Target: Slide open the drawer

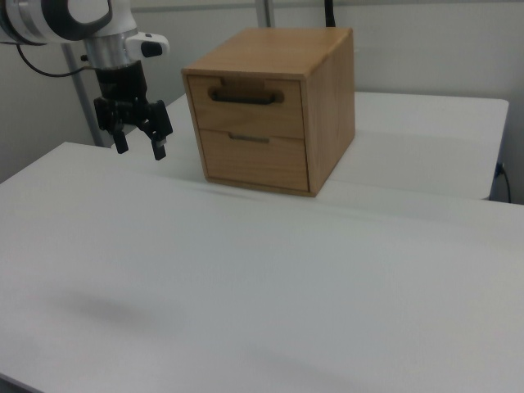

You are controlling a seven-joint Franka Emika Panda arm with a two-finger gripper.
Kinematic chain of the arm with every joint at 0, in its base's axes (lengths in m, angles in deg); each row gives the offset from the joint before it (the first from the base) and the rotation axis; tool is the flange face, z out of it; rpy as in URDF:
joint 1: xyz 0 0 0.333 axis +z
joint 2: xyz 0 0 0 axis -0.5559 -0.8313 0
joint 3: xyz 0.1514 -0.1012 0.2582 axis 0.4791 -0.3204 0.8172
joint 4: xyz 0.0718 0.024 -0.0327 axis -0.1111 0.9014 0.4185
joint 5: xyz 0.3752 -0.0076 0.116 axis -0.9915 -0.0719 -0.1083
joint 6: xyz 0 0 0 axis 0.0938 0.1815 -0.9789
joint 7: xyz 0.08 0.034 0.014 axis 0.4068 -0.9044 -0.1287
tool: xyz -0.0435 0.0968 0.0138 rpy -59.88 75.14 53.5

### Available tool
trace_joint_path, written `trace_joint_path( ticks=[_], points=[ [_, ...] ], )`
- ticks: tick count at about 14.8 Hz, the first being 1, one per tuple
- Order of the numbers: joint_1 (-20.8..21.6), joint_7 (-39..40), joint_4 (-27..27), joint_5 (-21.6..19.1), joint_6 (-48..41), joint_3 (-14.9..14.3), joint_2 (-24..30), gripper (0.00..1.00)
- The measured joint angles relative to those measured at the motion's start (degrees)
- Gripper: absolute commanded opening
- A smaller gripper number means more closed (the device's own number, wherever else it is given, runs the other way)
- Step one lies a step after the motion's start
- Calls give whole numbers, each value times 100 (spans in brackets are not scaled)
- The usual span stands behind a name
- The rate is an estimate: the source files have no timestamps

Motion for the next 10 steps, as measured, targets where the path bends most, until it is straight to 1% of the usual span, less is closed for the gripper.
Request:
trace_joint_path(
  ticks=[2, 4, 8, 10],
  points=[
    [-1, -41, -25, 0, -104, -3, -32, 100],
    [-12, -387, -48, 3, -135, -29, -89, 100],
    [-43, -2118, -124, 3, -90, -35, -318, 100],
    [-43, -3080, -303, 3, 277, -32, -491, 100]
  ],
)
